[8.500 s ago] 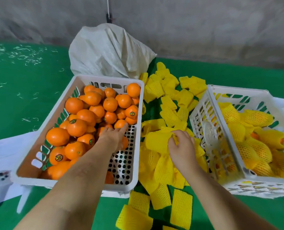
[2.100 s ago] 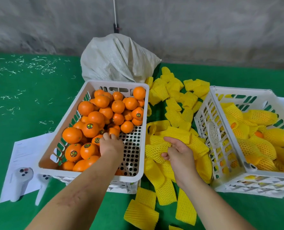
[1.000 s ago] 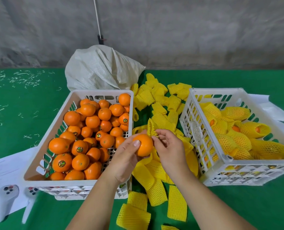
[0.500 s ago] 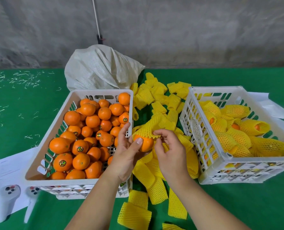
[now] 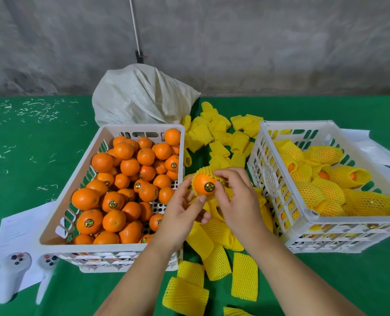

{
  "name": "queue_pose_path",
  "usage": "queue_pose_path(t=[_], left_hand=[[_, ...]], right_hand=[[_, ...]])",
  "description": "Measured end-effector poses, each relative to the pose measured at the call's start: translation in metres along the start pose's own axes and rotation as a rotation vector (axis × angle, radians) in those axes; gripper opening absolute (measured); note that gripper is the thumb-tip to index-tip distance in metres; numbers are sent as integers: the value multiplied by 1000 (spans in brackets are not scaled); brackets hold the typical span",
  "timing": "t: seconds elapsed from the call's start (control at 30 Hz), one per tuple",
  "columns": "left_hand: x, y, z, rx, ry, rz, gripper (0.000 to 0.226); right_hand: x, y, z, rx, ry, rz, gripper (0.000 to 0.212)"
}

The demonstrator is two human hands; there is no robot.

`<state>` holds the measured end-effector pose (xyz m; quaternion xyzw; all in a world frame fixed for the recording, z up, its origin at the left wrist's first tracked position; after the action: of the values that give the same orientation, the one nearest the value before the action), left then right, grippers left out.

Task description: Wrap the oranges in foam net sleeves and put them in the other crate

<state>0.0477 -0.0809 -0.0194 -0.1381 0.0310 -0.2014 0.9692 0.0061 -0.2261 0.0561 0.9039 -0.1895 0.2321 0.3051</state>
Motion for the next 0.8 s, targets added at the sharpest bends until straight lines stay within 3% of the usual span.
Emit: queue_pose_path(t=[0.13,0.23,0.3,0.43,0.53,0.7,0.8], left_hand=[[-1,5,2,88,-35,86,57],[-3,-1,8,125,-95,9,69],[-3,-6,12,120,-140,-18,63],[-4,-4,11,110,-105,62,59],[-3,2,12,231,-115,136,60],[-3,1,7,117,-53,54,59],[-2,0,7,62,-52,40,63]], right_hand=[[2,5,-4,-14,54,-73,22],[3,8,-3,7,59,-78,24],[3,9,-4,-2,67,-98,26],[2,11,-12,-122,168,-95,29],[1,11,-13,-207,240,-99,22],[4,5,7,-161,-5,-154,33],[9,1,10,-80,-28,-200,28]])
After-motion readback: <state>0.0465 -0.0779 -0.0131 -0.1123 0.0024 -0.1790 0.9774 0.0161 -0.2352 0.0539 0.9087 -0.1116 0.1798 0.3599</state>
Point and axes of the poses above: each hand's wrist, its own x-axis towards the middle knuckle, its own y-axis out of the back of the hand, z = x × y, the point moved 6 cm from there along x, towards the middle knuckle, and after that the axes turned 1 degree about y, right-handed, at the moved point
